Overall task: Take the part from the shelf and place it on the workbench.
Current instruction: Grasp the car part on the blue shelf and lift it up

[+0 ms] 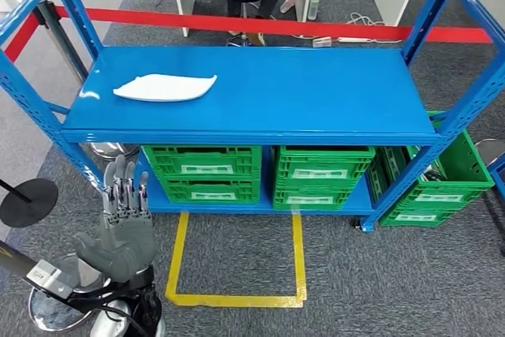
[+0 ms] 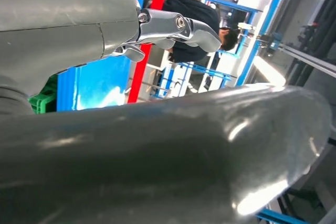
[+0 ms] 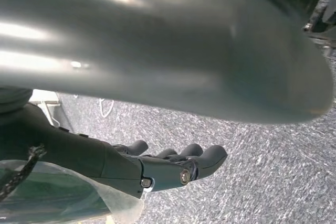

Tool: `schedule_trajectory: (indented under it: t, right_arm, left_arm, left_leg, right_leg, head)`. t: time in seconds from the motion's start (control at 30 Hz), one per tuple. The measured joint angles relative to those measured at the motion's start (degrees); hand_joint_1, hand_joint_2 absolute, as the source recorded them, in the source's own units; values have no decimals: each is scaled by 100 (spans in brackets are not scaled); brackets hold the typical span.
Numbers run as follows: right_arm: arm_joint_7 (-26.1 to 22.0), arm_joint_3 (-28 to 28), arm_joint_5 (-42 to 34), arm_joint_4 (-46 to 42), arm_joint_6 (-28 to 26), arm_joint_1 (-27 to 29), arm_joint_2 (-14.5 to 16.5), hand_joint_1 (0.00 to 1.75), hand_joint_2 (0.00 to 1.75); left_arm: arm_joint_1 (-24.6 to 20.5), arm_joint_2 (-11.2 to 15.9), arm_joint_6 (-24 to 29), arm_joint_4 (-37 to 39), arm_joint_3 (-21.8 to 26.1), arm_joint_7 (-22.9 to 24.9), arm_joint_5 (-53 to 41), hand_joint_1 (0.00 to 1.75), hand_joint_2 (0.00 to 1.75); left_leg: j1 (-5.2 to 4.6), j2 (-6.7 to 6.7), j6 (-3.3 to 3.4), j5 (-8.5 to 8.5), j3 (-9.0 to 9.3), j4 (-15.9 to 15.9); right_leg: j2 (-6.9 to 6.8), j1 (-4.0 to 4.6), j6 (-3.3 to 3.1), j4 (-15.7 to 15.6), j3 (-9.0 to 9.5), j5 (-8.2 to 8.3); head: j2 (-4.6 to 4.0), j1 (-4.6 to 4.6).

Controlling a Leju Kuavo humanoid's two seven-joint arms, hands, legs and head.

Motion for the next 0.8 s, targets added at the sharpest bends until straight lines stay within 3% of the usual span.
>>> schedule_trajectory:
  t: [0.07,0.1,0.13,0.2,0.27,0.4,0.47,0.53,0.57,0.6,0.63,0.7,0.73,0.8]
  right_arm:
    - [0,0,1,0,6,9,-1,0,0]
    - [0,0,1,0,9,13,-1,0,0]
    - [-1,0,2,0,13,14,-2,0,0]
    - [-2,0,2,0,20,3,-2,0,0]
    - [-1,0,2,0,23,-12,-2,0,0]
    - [5,-3,1,0,26,-4,-2,0,0]
    - [3,-4,4,0,27,-7,-2,0,0]
    - [-2,-6,9,0,28,-6,-3,0,0]
    - [-3,-8,12,0,29,-1,-4,0,0]
    - [-4,-10,14,0,29,3,-5,0,0]
    - [-7,-13,16,0,30,7,-6,0,0]
    - [-16,-15,19,1,37,9,-5,0,0]
    - [-22,-16,20,1,43,9,-3,0,0]
    - [-30,-19,20,1,51,5,0,0,0]
  left_arm:
    - [4,1,0,0,1,1,0,0,0]
    - [4,1,0,0,1,2,-1,0,0]
    - [4,1,0,0,1,2,-1,0,0]
    - [3,1,0,0,-1,2,-1,0,0]
    - [2,3,-1,0,-2,5,2,0,0]
    - [1,8,6,-1,-1,3,23,0,0]
    - [2,13,7,-4,0,-16,50,0,0]
    - [8,19,-16,-7,1,-43,92,0,0]
    - [14,22,-41,-7,1,-53,117,0,0]
    - [21,24,-68,-8,0,-64,139,0,0]
    - [27,25,-90,-10,0,-72,154,0,0]
    - [33,25,-111,-15,-1,-80,168,0,0]
    - [33,24,-114,-20,-2,-81,169,0,0]
    - [33,23,-113,-27,-2,-85,174,0,0]
  left_leg:
    - [-3,3,1,0,-8,3]
    - [-2,2,-1,-1,-7,4]
    - [0,-2,-6,-5,-1,5]
    - [-9,-9,-39,-25,10,19]
    - [-34,-15,-88,-39,-1,48]
    - [-27,-16,-172,-103,-27,126]
    - [-11,-11,-235,-395,-213,570]
    - [3,-9,-275,-739,-576,1354]
    - [6,-9,-278,-785,-708,1625]
    - [7,-9,-271,-723,-758,1710]
    - [7,-9,-249,-554,-693,1555]
    - [-9,-4,-167,-147,-348,836]
    - [-24,0,-123,-34,-178,495]
    - [-52,3,-70,-32,-15,178]
  right_leg:
    - [-1,-4,32,554,-254,-175]
    - [-2,-4,40,552,-248,-109]
    - [-3,-6,41,335,-137,48]
    - [-5,-8,31,-447,273,392]
    - [7,-5,-20,-941,547,507]
    - [16,-8,-151,-1010,591,506]
    - [0,-22,-207,-1024,600,514]
    - [-6,-19,-252,-1027,604,468]
    - [-7,-16,-262,-1029,617,435]
    - [-6,-13,-269,-1030,642,398]
    - [-6,-9,-265,-1030,683,371]
    - [-11,-4,-245,-1034,778,321]
    - [-11,6,-224,-1033,818,298]
    - [-19,12,-162,-1040,849,292]
  head:
    - [0,3]
    - [0,5]
    - [0,8]
    - [0,12]
    - [0,8]
    - [0,6]
    - [0,-18]
    - [0,-39]
    - [0,-39]
    - [0,-39]
    - [0,-40]
    - [0,-37]
    - [0,-37]
    - [-1,-39]
